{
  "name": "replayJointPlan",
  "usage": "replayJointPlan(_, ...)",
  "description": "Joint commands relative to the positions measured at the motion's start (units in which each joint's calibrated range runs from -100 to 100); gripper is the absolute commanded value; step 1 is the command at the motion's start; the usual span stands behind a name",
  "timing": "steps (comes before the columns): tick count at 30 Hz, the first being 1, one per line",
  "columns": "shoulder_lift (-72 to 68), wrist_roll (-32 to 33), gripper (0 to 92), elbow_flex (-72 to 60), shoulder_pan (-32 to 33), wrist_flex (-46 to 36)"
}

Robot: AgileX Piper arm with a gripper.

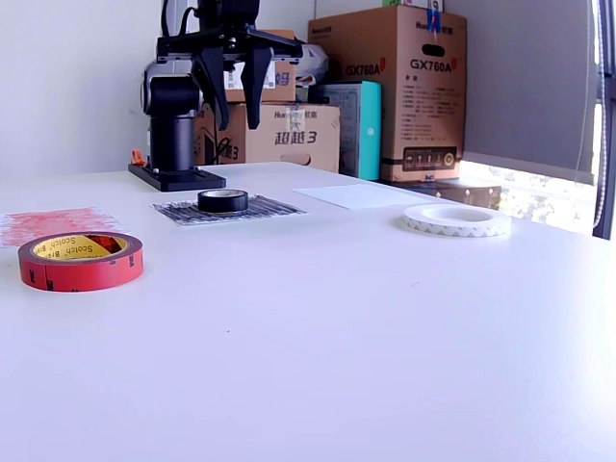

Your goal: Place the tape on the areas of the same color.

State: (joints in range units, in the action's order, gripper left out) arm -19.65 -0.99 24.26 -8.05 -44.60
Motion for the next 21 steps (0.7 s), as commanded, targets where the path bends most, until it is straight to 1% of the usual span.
replayJointPlan(1,-6.07,3.78,36.1,-9.32,-1.09,-7.28)
replayJointPlan(5,-8.88,4.76,36.1,-12.22,-4.09,-9.41)
replayJointPlan(14,-12.90,3.94,36.1,-18.86,-13.09,-9.49)
replayJointPlan(18,-15.71,2.31,36.1,-20.95,-16.24,-9.58)
replayJointPlan(21,-17.95,2.22,36.4,-22.31,-18.53,-9.58)
